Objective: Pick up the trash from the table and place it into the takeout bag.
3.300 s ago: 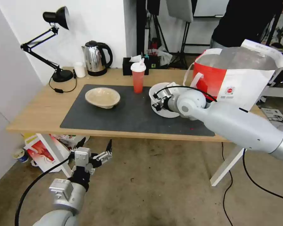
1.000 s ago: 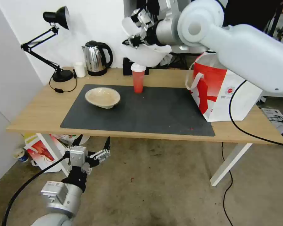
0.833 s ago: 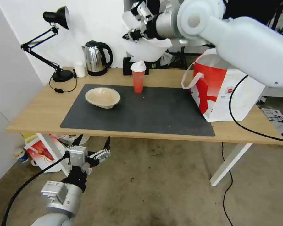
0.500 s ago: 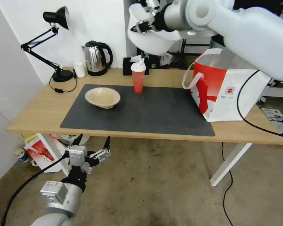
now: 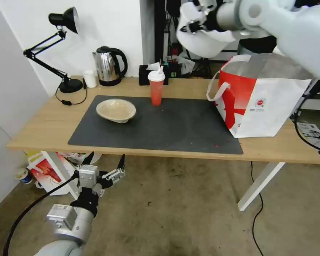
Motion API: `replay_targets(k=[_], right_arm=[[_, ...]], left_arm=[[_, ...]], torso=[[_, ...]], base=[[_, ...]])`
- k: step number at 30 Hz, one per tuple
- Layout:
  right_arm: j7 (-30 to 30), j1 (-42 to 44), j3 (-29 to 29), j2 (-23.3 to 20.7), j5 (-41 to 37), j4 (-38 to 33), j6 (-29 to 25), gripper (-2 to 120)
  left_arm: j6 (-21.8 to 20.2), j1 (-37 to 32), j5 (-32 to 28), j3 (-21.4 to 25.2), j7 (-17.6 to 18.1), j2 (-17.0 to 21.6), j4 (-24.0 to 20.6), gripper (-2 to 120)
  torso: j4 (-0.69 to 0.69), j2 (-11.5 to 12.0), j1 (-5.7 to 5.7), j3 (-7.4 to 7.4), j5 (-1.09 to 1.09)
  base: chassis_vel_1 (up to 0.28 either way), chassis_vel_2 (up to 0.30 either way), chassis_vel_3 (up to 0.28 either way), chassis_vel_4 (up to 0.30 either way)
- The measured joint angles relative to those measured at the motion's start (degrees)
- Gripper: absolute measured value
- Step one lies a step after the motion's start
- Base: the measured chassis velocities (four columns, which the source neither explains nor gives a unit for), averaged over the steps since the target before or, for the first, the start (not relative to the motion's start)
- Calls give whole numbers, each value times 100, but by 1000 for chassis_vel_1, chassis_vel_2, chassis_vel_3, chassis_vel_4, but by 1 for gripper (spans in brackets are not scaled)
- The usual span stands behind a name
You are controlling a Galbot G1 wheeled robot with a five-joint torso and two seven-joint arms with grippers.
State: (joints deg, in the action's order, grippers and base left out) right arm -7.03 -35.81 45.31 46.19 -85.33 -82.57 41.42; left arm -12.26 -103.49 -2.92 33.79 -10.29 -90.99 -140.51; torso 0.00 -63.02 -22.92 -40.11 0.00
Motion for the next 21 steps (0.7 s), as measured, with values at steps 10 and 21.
replay_targets(k=[10, 21], right_arm=[[113, 377, -155, -619, 232, -69, 1, 0], [147, 811, -438, -1062, 358, -138, 1, 0]], left_arm=[[42, -24, -4, -2, -3, 47, 21, 100], [55, -41, -5, -22, -3, 68, 38, 100]], torso=[[-1, 0, 0, 0, 1], [0, 0, 0, 0, 1]], base=[[0, 0, 0, 0], [0, 0, 0, 0]])
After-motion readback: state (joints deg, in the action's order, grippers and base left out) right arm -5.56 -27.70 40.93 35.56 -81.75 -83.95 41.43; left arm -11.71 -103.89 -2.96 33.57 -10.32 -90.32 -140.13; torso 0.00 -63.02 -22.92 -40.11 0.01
